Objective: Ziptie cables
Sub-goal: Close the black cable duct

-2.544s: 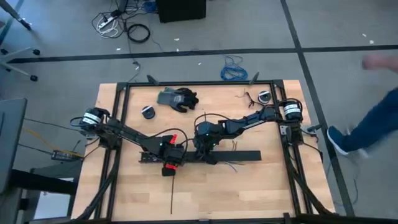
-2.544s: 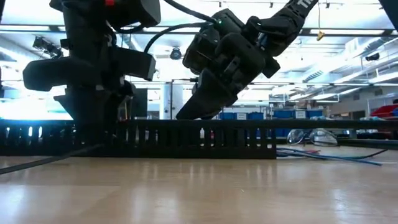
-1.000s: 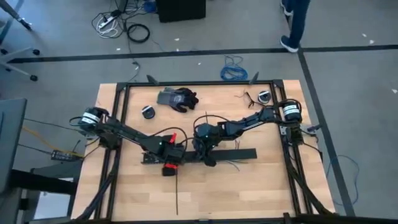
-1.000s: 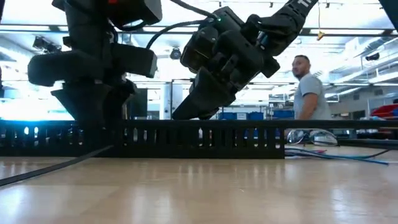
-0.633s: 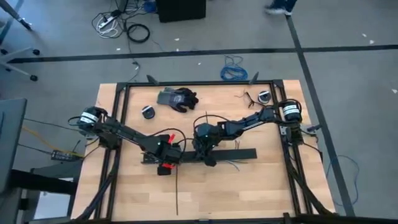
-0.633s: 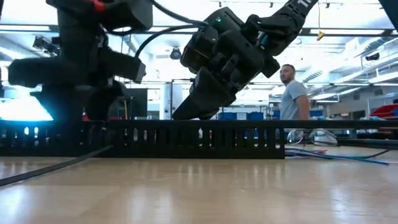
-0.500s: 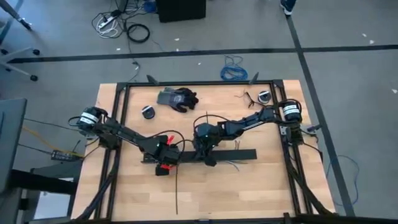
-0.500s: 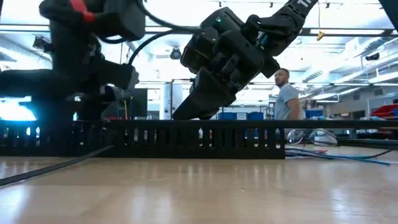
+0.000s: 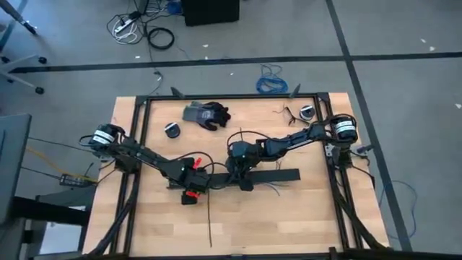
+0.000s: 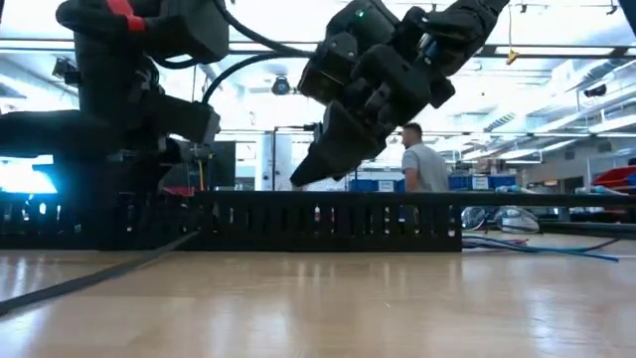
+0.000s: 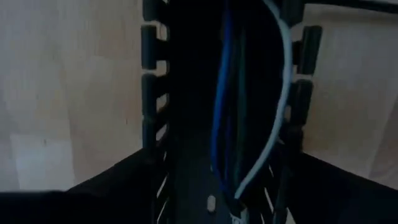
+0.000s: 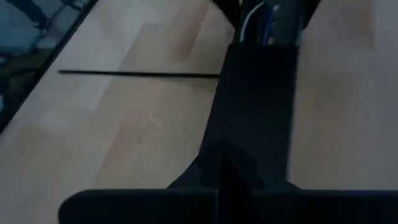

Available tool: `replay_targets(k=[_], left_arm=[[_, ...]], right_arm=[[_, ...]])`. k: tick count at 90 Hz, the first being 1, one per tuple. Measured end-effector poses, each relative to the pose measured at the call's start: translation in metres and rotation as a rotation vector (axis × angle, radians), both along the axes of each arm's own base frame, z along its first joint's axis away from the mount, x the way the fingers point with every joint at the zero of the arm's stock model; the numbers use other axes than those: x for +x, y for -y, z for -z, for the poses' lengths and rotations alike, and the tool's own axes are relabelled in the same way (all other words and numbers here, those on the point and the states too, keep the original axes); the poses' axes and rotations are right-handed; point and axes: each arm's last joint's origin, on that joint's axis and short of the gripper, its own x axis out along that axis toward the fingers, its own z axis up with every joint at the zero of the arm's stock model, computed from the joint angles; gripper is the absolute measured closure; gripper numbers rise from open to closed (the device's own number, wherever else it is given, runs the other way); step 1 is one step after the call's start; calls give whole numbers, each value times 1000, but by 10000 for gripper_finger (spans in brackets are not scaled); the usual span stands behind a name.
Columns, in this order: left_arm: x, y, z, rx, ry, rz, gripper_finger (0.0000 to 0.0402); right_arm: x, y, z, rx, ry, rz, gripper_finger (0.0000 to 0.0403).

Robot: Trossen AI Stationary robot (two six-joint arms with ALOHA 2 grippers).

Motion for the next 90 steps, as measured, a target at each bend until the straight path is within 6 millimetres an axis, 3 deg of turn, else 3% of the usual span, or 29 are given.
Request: replay_targets(k=[10,28,40,63,90], left_arm=[[4,1,0,-6,41,-31,121],[5,1,0,-14,56,-64,121],[7,1,0,-22,78,-67,121],[11,3,-1,-34,122,-63,129],[10,3,-1,-34,102,-21,156]], right_arm=[[-2,1,-6,-12,1,8,403],[-11,0,3,-40,-143,37,403],[-11,0,5,-57,-158,52,403],[0,5,30,-41,-160,57,403],[-2,8,30,-41,-187,73,403]])
